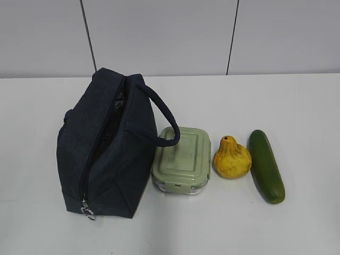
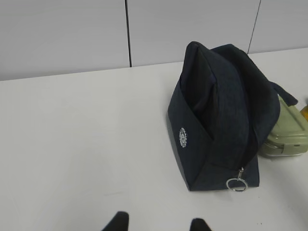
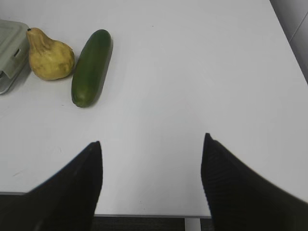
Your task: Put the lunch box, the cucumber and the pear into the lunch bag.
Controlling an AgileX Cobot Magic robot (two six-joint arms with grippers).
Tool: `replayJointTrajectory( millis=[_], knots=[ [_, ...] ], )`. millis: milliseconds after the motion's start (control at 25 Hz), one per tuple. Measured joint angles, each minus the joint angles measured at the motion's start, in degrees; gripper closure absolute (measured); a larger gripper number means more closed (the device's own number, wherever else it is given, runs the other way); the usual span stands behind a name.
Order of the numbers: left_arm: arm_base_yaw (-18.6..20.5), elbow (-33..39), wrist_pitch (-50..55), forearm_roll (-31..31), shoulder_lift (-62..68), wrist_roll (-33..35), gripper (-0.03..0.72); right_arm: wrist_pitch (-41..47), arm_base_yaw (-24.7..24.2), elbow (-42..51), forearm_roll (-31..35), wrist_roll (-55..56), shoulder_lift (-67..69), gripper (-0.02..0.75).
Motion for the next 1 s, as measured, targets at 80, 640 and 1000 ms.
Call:
replayJointTrajectory(
  millis=[80,640,1000],
  knots=[
    [0.0,0.0,0.0,0.0,0.0,0.0,0.446,0.0,0.0,0.0,0.0,0.0,0.0,0.236],
    [0.0,0.0,0.0,-0.9,0.0,0.0,0.446,0.0,0.0,0.0,0.0,0.0,0.0,0.237],
    [0.0,-0.47,-0.33,-3.16,3.1,0.0,0.446,0.0,0.0,-0.68,0.0,0.0,1.53,0.237]
  ],
)
